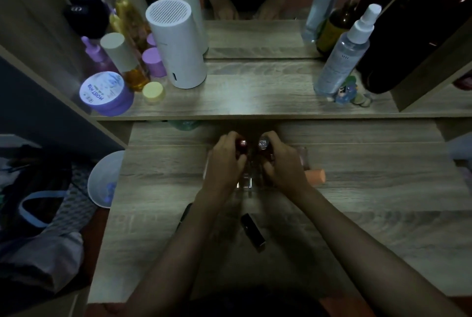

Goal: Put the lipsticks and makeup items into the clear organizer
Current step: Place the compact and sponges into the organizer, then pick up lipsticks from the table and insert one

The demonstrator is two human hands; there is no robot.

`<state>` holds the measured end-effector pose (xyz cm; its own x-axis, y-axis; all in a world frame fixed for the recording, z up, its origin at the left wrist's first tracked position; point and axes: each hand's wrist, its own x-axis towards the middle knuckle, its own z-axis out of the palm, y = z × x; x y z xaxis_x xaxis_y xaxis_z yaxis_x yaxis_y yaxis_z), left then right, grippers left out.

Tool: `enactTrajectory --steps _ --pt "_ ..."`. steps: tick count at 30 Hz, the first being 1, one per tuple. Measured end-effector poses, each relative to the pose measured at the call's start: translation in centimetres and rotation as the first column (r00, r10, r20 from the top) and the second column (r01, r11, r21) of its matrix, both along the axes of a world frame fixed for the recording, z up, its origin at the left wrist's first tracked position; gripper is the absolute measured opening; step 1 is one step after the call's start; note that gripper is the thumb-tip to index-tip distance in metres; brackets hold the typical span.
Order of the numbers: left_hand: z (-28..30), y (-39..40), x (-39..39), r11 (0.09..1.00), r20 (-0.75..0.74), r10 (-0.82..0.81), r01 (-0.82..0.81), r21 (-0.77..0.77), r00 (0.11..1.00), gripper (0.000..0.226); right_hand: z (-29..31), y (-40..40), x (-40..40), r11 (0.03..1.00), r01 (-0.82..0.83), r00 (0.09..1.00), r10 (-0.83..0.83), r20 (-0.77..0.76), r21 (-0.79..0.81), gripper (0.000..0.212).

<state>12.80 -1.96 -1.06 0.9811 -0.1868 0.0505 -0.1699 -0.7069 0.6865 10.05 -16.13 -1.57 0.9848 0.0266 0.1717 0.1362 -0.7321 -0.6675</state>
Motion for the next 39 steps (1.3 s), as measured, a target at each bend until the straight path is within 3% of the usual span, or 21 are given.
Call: enactTrajectory --steps 14,20,24,27,29,31,33,39 --pt "-0.7 0.0 0.3 1.000 -0.012 0.005 -0.005 0.023 1.000 0.031 -0.5 -0.1 -0.1 0.991 0.082 0.996 -0.079 -0.034 0.104 0.021" --pt "0.0 -0.1 0.4 0.999 0.002 -0.047 0.047 0.008 0.999 0.030 3.6 -2.4 -1.8 0.995 0.087 0.994 -0.084 -0.070 0.047 0.058" --pt "0.2 -0.5 0.3 0.994 0.009 -0.111 0.111 0.009 0.994 0.042 6.0 -8.1 -5.4 0.950 0.307 0.949 -0.311 0.058 0.063 0.045" --pt "0.4 -1.5 0.0 0.990 0.046 -0.139 0.140 -0.016 0.989 0.045 4.2 -11.3 -8.5 0.870 0.483 0.867 -0.491 -0.085 -0.098 0.034" --pt "0.5 -2.1 -0.1 0.986 0.073 -0.158 0.161 -0.040 0.985 0.038 2.0 -11.1 -10.6 0.895 0.369 0.841 -0.437 -0.320 -0.252 0.042" --pt "0.5 -2.2 -0.1 0.983 0.100 -0.171 0.176 -0.047 0.980 0.030 0.0 -9.9 -12.1 0.937 0.163 0.837 -0.297 -0.460 -0.309 0.058" --pt "0.4 -2.3 -0.1 0.983 0.127 -0.174 0.180 -0.039 0.977 0.026 -1.3 -8.8 -12.9 0.934 0.058 0.844 -0.234 -0.482 -0.352 0.066" --pt "0.2 -2.1 0.2 0.987 0.146 -0.147 0.155 -0.043 0.978 0.027 -1.6 -8.0 -12.7 0.953 0.158 0.881 -0.255 -0.398 -0.260 0.051"
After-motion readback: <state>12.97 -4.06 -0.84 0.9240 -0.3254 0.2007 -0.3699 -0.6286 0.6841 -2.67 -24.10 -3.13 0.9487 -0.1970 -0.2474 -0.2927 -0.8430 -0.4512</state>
